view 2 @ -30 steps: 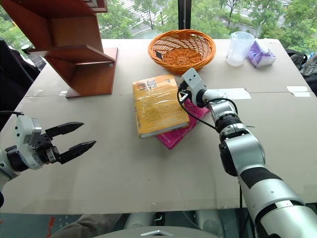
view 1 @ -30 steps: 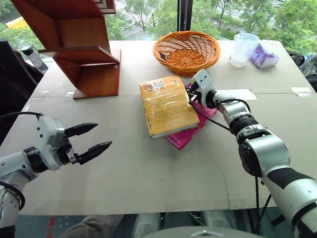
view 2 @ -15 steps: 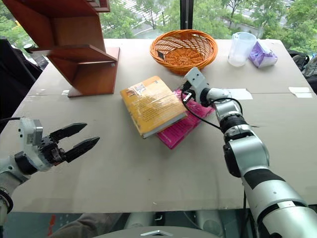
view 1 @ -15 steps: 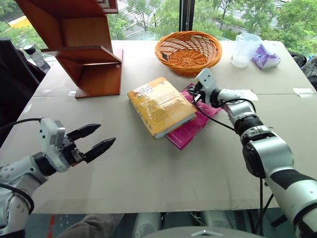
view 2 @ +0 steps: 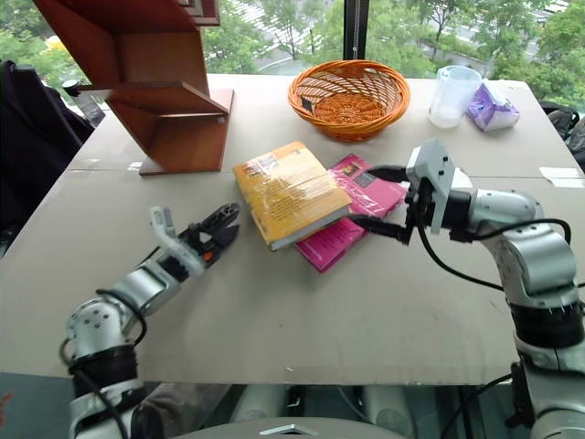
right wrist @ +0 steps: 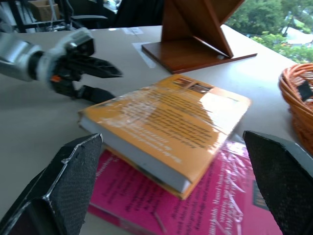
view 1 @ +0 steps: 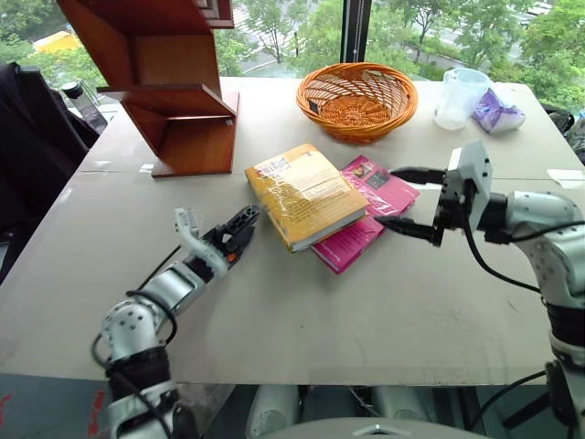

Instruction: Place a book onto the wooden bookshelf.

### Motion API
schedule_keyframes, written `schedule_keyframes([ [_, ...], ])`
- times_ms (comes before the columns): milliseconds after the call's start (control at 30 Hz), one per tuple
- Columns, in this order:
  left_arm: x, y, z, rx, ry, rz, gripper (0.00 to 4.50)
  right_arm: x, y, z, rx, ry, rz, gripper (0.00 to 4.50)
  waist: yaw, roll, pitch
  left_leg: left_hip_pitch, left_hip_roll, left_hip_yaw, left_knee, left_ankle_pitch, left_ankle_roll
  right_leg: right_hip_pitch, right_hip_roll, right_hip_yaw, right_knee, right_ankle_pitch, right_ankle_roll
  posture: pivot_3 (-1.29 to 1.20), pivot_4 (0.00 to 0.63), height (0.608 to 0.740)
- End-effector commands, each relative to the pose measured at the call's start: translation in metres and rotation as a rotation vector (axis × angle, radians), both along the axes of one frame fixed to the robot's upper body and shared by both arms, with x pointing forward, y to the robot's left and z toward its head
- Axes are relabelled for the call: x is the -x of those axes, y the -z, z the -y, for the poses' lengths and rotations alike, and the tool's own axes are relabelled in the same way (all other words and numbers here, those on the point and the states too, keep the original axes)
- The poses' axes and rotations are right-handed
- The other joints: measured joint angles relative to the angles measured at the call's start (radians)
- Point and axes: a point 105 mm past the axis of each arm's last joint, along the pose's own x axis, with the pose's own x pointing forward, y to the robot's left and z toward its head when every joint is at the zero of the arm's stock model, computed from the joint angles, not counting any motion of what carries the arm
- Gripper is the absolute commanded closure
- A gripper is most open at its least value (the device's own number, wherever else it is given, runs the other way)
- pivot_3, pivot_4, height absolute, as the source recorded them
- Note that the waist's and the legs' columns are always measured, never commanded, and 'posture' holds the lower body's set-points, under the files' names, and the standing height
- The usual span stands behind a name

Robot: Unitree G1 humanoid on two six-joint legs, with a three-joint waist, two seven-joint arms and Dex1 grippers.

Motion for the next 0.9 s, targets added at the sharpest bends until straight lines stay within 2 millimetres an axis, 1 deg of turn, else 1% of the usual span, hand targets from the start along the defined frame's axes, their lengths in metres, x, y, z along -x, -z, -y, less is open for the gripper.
schedule_keyframes([
  [33, -0.021, 0.000, 0.006, 0.143, 0.037, -0.074, 0.00, 0.015, -0.016, -0.004, -0.013, 0.029, 0.060, 0.08, 0.002, 0.000, 0.000, 0.000, 0.000, -0.001, 0.003, 0.000, 0.000, 0.002, 0.001, -0.001, 0.000, 0.000, 0.000, 0.00, 0.150, 0.739],
  [167, -0.036, 0.011, 0.020, 0.178, 0.132, -0.199, 0.00, 0.020, -0.015, -0.005, -0.017, 0.036, 0.049, 0.08, 0.000, 0.000, 0.000, -0.001, -0.001, -0.002, 0.009, 0.000, 0.000, 0.004, 0.002, -0.005, 0.000, 0.001, 0.002, 0.00, 0.150, 0.739],
  [200, -0.035, 0.015, 0.027, 0.166, 0.181, -0.234, 0.52, 0.023, -0.017, -0.004, -0.023, 0.027, 0.050, 0.00, 0.004, 0.000, 0.000, -0.001, -0.001, -0.002, 0.010, 0.000, 0.000, 0.005, 0.002, -0.005, 0.000, 0.001, 0.002, 0.00, 0.150, 0.739],
  [233, -0.035, 0.016, 0.033, 0.155, 0.226, -0.253, 0.61, 0.027, -0.019, -0.004, -0.038, 0.010, 0.046, 0.00, 0.008, 0.000, 0.000, -0.001, -0.003, -0.003, 0.010, 0.000, 0.000, 0.005, 0.002, -0.007, 0.000, 0.001, 0.002, 0.00, 0.150, 0.739],
  [267, -0.036, 0.017, 0.037, 0.138, 0.252, -0.265, 1.12, 0.030, -0.020, -0.004, -0.047, -0.001, 0.043, 0.00, 0.013, 0.001, -0.001, -0.001, -0.002, -0.004, 0.010, 0.000, 0.000, 0.006, 0.002, -0.008, 0.000, 0.001, 0.002, 0.00, 0.150, 0.739],
  [333, -0.039, 0.015, 0.039, 0.118, 0.275, -0.266, 1.89, 0.033, -0.022, -0.002, -0.061, -0.010, 0.037, 0.00, 0.023, 0.002, -0.001, -0.001, -0.004, -0.003, 0.010, 0.000, 0.000, 0.006, 0.002, -0.011, 0.000, 0.001, 0.002, 0.00, 0.150, 0.739],
  [367, -0.041, 0.014, 0.039, 0.111, 0.283, -0.262, 2.34, 0.034, -0.022, -0.002, -0.064, -0.011, 0.033, 0.00, 0.025, 0.003, -0.002, -0.001, -0.004, -0.004, 0.010, 0.000, 0.000, 0.006, 0.002, -0.012, 0.000, 0.001, 0.002, 0.00, 0.150, 0.739],
  [433, -0.042, 0.006, 0.041, 0.101, 0.317, -0.235, 3.41, 0.035, -0.020, -0.001, -0.066, -0.008, 0.028, 0.00, 0.027, 0.003, -0.002, -0.001, -0.005, -0.005, 0.010, 0.000, 0.000, 0.008, 0.001, -0.014, 0.000, 0.001, 0.002, 0.00, 0.150, 0.739],
  [500, -0.042, 0.000, 0.043, 0.089, 0.350, -0.212, 4.29, 0.035, -0.019, 0.000, -0.065, -0.005, 0.025, 0.00, 0.027, 0.003, -0.002, -0.002, -0.005, -0.007, 0.010, 0.000, 0.000, 0.008, 0.000, -0.015, -0.001, 0.001, 0.001, 0.00, 0.150, 0.739],
  [533, -0.041, -0.002, 0.044, 0.087, 0.364, -0.202, 4.47, 0.035, -0.019, 0.000, -0.066, -0.004, 0.024, 0.00, 0.026, 0.003, -0.002, -0.002, -0.005, -0.010, 0.010, 0.000, 0.000, 0.008, -0.001, -0.015, -0.001, 0.001, 0.001, 0.00, 0.150, 0.739],
  [600, -0.041, -0.007, 0.045, 0.069, 0.379, -0.175, 4.49, 0.035, -0.019, 0.000, -0.067, -0.003, 0.025, 0.00, 0.023, 0.003, -0.002, -0.003, -0.006, -0.012, 0.010, 0.000, 0.000, 0.008, -0.001, -0.014, -0.002, 0.001, 0.002, 0.00, 0.150, 0.739],
  [667, -0.040, -0.028, 0.044, 0.097, 0.394, -0.074, 4.49, 0.034, -0.019, 0.001, -0.069, 0.003, 0.028, 0.00, 0.023, 0.003, -0.002, -0.003, -0.006, -0.012, 0.010, 0.000, 0.000, 0.008, -0.002, -0.014, -0.002, 0.001, 0.002, 0.00, 0.150, 0.739],
  [733, -0.038, -0.064, 0.038, 0.042, 0.357, 0.132, 4.49, 0.032, -0.020, 0.004, -0.085, 0.019, 0.030, 0.00, 0.021, 0.000, 0.000, -0.005, -0.004, -0.013, 0.010, 0.000, 0.000, 0.008, -0.002, -0.016, -0.002, 0.001, 0.002, 0.00, 0.150, 0.739],
  [767, -0.034, -0.082, 0.036, -0.005, 0.337, 0.235, 4.49, 0.031, -0.021, 0.006, -0.098, 0.027, 0.032, 0.00, 0.019, -0.002, 0.003, -0.005, -0.004, -0.013, 0.010, 0.000, 0.000, 0.007, -0.002, -0.016, -0.003, 0.001, 0.002, 0.00, 0.150, 0.739],
  [800, -0.029, -0.099, 0.034, -0.096, 0.299, 0.341, 4.49, 0.029, -0.024, 0.008, -0.126, 0.035, 0.037, 0.00, 0.018, -0.004, 0.004, -0.005, -0.002, -0.013, 0.010, 0.000, 0.000, 0.007, -0.003, -0.013, -0.003, 0.001, 0.002, 0.00, 0.150, 0.739],
  [900, -0.007, -0.138, 0.036, -0.324, 0.207, 0.590, 4.49, 0.027, -0.031, 0.016, -0.215, 0.037, 0.054, 0.00, 0.014, -0.006, 0.006, -0.006, 0.000, -0.012, 0.009, 0.000, -0.001, 0.006, -0.005, -0.010, -0.003, 0.001, 0.001, 0.00, 0.150, 0.739],
])
